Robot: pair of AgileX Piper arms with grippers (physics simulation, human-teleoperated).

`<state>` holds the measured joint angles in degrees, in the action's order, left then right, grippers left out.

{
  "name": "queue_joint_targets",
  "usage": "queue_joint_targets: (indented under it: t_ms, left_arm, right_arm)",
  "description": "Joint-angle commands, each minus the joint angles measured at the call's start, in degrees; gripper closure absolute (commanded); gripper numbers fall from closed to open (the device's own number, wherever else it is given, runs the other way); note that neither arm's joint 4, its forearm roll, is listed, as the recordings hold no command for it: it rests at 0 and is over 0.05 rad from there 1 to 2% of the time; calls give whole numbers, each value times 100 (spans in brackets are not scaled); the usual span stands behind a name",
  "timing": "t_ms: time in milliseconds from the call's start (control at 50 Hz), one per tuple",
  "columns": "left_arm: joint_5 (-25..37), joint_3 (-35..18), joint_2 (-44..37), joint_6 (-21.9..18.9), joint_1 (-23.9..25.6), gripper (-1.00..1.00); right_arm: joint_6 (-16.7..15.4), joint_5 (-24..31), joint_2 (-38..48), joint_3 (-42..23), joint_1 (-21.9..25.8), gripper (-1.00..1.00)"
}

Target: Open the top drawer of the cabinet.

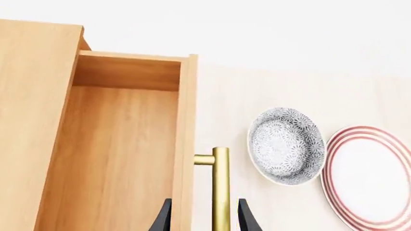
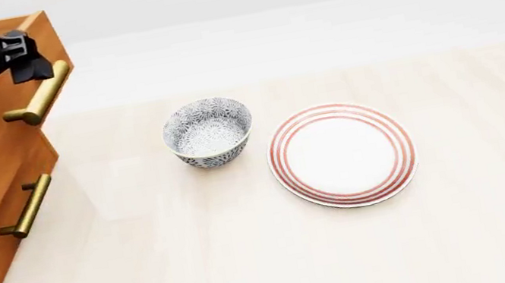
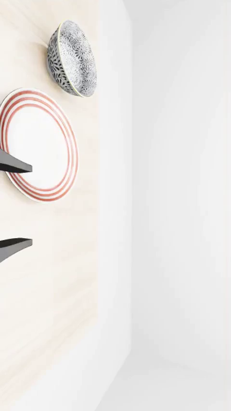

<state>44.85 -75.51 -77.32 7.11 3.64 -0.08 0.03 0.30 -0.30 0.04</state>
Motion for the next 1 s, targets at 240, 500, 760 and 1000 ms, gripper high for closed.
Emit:
queue_joint_targets:
  t_ms: [240, 500, 760, 1000]
  left_arm:
    - [101, -269, -279, 61, 715, -100]
    - [108, -318, -370, 87, 922, -100]
    - [141, -291, -421, 70, 1104, -100]
    - [246, -406, -450, -52, 1230, -100]
  right_arm:
    - [0, 0, 0, 0, 1, -100]
    - [0, 0, 0, 0, 0, -100]
    - [0, 0, 0, 0, 0, -100]
    - [-1, 0, 0, 0, -1, -100]
